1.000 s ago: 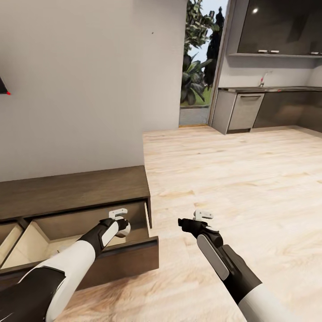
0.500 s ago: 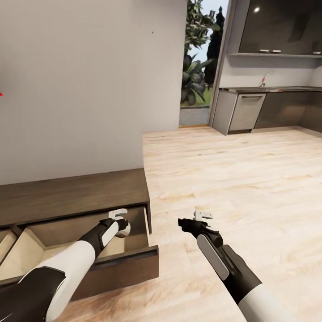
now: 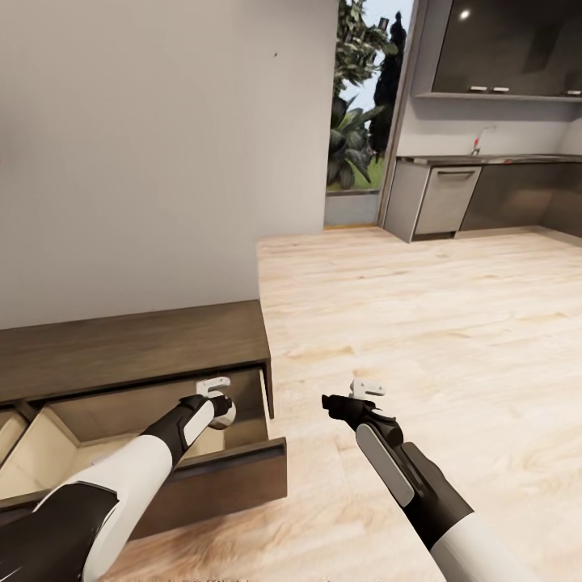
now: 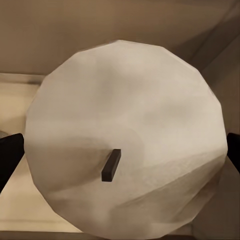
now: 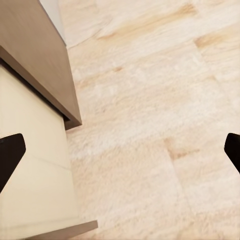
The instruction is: Place each of the two pumpkins and all three candles from the living room inside a cabinet in the living room (use any cabinet), then make sure every cabinet is closed, and position the cauldron so it is next to a table in the living room.
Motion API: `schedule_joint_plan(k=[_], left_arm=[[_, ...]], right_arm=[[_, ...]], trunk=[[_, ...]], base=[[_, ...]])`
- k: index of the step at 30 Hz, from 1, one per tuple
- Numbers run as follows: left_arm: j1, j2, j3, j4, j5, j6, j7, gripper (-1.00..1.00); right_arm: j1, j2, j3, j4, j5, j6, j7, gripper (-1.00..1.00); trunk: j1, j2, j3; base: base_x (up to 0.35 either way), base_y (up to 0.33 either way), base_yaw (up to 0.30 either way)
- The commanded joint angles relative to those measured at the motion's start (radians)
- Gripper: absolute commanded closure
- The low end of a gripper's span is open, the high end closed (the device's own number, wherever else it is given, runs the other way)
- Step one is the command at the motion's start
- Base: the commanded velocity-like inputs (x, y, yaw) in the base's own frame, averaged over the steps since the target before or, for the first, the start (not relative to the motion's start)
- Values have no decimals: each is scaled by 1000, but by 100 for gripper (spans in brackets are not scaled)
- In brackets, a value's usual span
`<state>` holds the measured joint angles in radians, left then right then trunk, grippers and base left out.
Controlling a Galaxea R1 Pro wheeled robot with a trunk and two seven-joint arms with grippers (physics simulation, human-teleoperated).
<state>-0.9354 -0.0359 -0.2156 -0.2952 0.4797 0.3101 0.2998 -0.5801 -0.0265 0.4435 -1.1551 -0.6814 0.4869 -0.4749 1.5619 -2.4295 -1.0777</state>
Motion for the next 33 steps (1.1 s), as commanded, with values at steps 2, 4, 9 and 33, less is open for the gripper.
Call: schedule_joint_plan(k=[2,4,9,33], left_arm=[[0,1,-8,-2,6,4,7,100],[0,1,-8,-2,6,4,7,100],[0,1,-8,-2,6,4,7,100],[0,2,-8,-2,9,4,7,100]], right_arm=[[-1,-1,4,-2,-9,1,-10,-100],[-1,-2,3,-2,-9,1,-10,-100],[-1,-5,3,-3,-9,1,-10,-100],[-1,-5,3,-3,-9,1,-10,-100]], trunk=[[8,-15,-7],[15,-29,-13],[34,-64,-29],[41,-72,-59]], base=[[0,0,0],[0,0,0],[0,0,0],[0,0,0]])
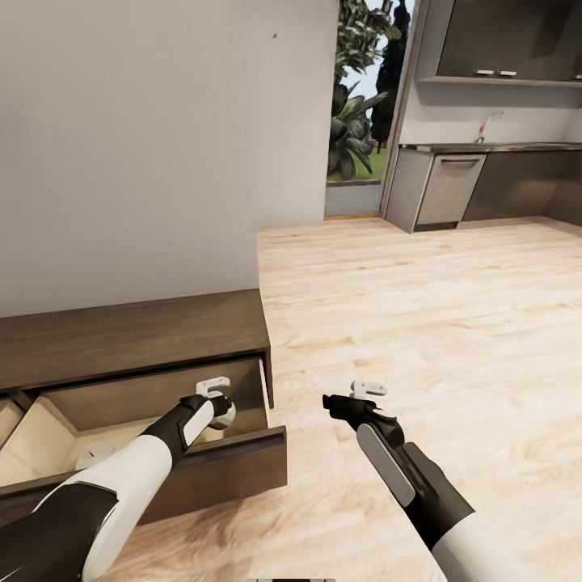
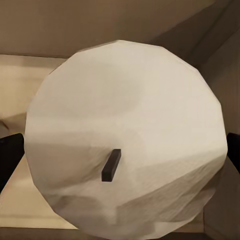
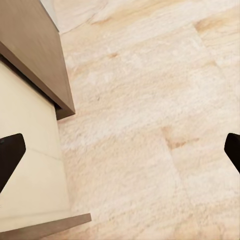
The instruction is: Place each of the two pumpkins and all three candles from the living room inside a cabinet in the living room (use any cabinet), then make sure every cabinet is closed, and position the cauldron so it is next to a table in the living room.
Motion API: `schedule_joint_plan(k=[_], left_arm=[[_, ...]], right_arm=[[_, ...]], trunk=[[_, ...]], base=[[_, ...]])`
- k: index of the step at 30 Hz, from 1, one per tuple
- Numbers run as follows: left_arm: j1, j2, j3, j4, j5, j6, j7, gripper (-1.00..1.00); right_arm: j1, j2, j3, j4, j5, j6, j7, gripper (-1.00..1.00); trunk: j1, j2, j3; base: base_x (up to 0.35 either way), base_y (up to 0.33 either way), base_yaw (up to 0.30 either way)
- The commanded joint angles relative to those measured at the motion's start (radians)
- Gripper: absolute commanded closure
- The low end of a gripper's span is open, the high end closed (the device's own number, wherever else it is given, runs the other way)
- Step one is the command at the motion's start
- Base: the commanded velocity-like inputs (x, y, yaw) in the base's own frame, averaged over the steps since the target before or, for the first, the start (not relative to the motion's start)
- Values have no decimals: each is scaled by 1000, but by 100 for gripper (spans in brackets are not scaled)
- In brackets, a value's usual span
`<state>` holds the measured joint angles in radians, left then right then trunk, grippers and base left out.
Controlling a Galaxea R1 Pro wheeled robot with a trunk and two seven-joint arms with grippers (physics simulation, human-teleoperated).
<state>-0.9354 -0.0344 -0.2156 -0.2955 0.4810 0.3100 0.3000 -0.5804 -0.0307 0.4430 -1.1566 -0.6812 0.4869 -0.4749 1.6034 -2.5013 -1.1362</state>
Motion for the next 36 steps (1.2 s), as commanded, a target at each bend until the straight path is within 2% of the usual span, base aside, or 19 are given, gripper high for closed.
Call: schedule_joint_plan(k=[1,25,28,32,36], left_arm=[[0,1,-8,-2,8,4,7,-100],[0,1,-7,-4,7,3,8,-100],[0,1,-7,-4,6,-34,7,-100],[0,1,-8,-3,6,-134,7,-100],[1,0,-8,-2,7,-158,7,-100]], right_arm=[[-1,-1,3,-2,-9,1,-10,-100],[-1,3,3,-28,-9,2,-10,-100],[-1,3,3,-28,-9,2,-10,-100],[-1,3,3,-28,-9,2,-10,-100],[-1,3,3,-28,-9,2,-10,-100]], trunk=[[0,0,-1],[0,0,-1],[0,0,-1],[0,0,-1],[0,0,-1]], base=[[0,0,0],[0,0,0],[0,0,0],[0,0,0],[0,0,0]])
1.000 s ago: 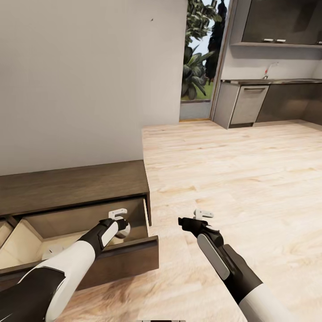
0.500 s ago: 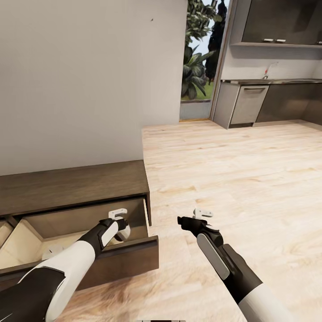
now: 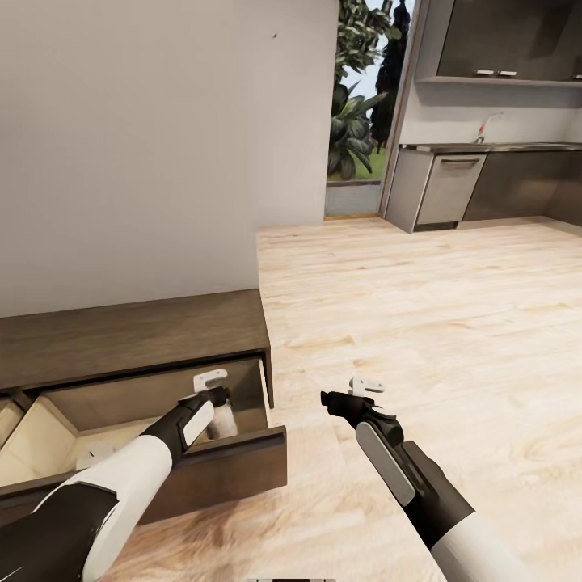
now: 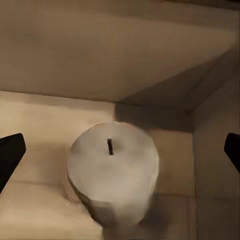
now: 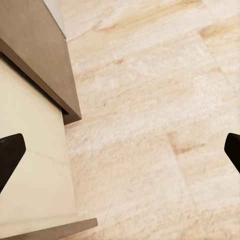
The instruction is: Place each of the two pumpkins and all three candles from the living room inside a cabinet in the living room (use any cabinet), then make sure every cabinet is closed, and position the cauldron so it is next to a table in the living room.
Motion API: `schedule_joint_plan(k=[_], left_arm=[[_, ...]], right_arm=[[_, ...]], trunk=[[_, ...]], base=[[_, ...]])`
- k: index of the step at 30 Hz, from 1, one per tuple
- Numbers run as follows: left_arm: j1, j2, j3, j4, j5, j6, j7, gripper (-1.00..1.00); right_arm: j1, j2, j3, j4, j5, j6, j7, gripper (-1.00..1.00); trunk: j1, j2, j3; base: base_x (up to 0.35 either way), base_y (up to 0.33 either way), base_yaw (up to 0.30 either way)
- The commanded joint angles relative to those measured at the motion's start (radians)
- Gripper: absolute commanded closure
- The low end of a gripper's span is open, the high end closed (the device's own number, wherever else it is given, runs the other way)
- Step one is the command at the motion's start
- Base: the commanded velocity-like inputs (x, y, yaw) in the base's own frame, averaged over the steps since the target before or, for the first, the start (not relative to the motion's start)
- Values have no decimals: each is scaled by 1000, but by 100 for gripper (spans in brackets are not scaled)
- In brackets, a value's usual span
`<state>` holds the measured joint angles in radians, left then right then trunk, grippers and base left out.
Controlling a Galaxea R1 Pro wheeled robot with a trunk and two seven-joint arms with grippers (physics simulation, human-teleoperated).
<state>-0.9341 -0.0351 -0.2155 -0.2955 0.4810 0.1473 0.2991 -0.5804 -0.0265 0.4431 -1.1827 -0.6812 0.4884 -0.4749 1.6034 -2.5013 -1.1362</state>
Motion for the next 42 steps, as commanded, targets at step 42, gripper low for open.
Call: schedule_joint_plan(k=[42], left_arm=[[4,48,-1,11,15,251,3,-100]], right_arm=[[-1,0,5,7,-23,1,-10,-100]], trunk=[[-122,218,123]], base=[[0,0,0]])
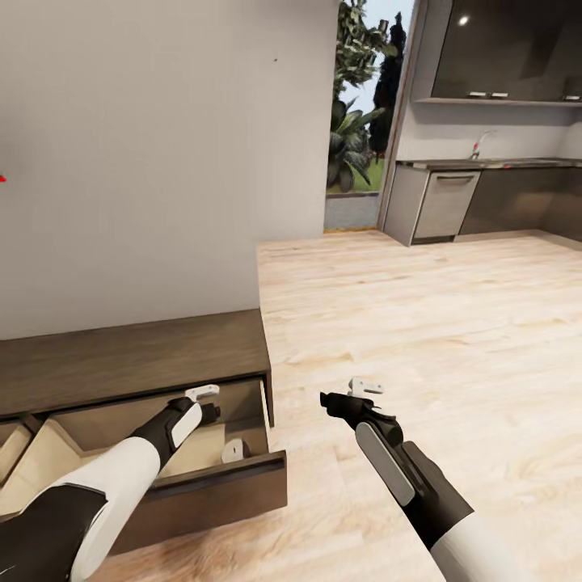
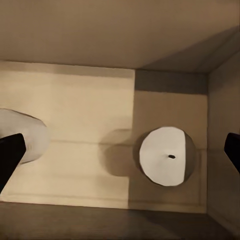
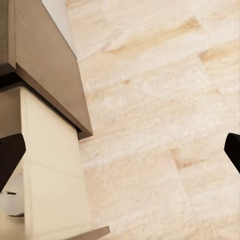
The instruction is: Place each of the two pumpkins and all three candles from the living room inside a cabinet in the living room (use any cabinet), then make sure every cabinet is closed, and position the cauldron so it is next to a table in the living room.
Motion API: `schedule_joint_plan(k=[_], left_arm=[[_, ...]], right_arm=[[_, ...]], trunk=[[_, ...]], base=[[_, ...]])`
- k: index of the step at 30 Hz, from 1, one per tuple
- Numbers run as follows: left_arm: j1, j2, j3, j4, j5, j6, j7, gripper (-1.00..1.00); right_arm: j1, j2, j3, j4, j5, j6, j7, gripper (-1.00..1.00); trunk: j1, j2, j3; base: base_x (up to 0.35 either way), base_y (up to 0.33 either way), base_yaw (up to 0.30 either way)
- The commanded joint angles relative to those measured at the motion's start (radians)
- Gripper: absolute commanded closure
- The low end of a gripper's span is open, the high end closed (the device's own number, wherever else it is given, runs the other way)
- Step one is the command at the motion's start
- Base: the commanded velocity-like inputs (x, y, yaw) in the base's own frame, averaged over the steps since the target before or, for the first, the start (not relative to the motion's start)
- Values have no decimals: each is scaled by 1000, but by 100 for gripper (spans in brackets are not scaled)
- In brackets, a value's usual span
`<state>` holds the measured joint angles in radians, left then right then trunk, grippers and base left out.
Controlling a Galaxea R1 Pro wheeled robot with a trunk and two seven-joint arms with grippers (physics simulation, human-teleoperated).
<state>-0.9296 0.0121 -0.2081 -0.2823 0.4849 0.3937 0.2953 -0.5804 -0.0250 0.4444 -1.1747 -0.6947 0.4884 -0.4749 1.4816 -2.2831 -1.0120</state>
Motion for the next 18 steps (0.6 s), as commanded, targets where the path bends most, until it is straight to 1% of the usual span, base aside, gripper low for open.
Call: schedule_joint_plan(k=[1,3,7,10,12,15,18], left_arm=[[0,6,-8,-2,11,8,7,-100],[0,14,-8,-2,12,13,7,-100],[0,19,-5,-2,12,22,7,-100],[0,20,-2,-1,11,54,7,-100],[0,20,-1,-1,10,87,7,-100],[0,20,-1,-2,5,110,9,-100],[0,20,-1,-3,4,118,11,-100]], right_arm=[[-1,-1,2,-1,-9,1,-10,-100],[-1,-1,0,-2,-9,1,-10,-100],[-1,-1,0,2,-9,1,-10,-100],[-1,-1,0,5,-10,1,-10,-100],[-1,-1,0,5,-10,1,-10,-100],[-1,-3,-2,-2,-11,4,-13,-100],[-1,-2,-4,-3,-12,9,-16,-100]], trunk=[[-4,7,2],[-12,21,9],[-27,49,21],[-39,70,30],[-46,84,37],[-58,105,46],[-69,126,56]], base=[[0,0,0],[0,0,0],[0,0,0],[0,0,0],[0,0,0],[0,0,0],[0,0,0]])
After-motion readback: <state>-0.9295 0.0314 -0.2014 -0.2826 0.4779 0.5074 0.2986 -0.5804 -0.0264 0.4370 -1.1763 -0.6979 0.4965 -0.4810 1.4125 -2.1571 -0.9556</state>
